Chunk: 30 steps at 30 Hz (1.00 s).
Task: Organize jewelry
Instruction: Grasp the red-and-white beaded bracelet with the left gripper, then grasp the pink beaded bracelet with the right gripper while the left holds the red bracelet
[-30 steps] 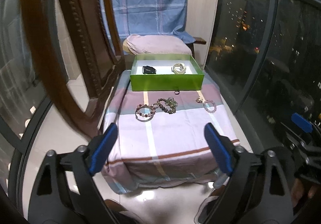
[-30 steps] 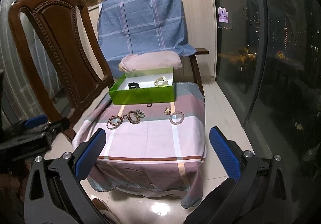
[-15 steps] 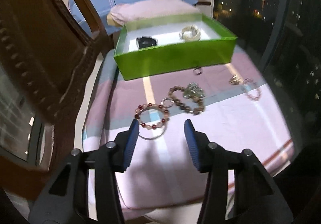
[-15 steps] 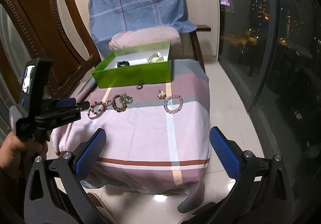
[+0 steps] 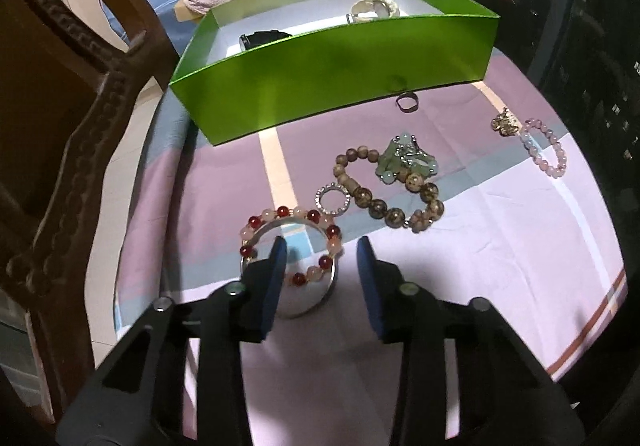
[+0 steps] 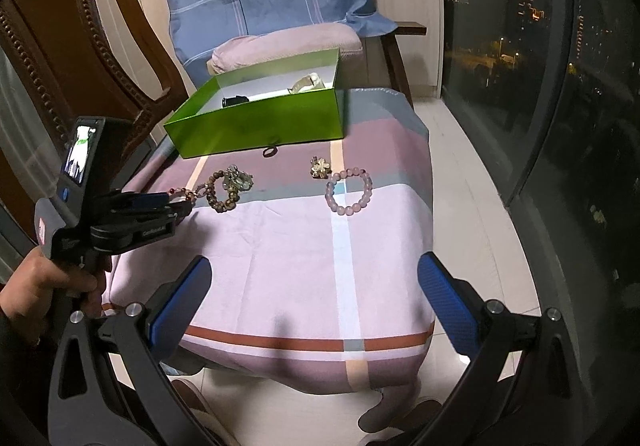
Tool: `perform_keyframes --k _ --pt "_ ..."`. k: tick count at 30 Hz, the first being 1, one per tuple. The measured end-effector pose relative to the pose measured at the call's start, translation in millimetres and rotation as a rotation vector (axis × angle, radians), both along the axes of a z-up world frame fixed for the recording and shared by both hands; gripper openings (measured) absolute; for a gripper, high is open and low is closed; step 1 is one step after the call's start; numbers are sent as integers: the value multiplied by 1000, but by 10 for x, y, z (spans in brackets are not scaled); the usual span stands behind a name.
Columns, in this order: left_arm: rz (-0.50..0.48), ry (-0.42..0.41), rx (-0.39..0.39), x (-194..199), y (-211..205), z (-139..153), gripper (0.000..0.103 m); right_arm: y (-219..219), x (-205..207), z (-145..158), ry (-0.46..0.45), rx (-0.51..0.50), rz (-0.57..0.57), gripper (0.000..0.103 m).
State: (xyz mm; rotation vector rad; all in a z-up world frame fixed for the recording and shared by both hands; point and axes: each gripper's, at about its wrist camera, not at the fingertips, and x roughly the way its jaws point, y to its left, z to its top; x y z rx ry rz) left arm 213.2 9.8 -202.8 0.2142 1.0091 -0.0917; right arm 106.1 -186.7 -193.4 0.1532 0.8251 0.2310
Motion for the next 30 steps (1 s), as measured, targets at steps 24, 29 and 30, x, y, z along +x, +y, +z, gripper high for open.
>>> perform_keyframes --k 24,29,30 --pt "37 -337 -448 -871 663 1385 8 375 1121 -383 77 -230 44 74" --pt "36 -357 -488 -969 728 1476 8 433 1387 -625 172 -206 43 41" --pt "35 -355 -490 -973 736 1478 8 433 1424 -620 182 -206 39 30"
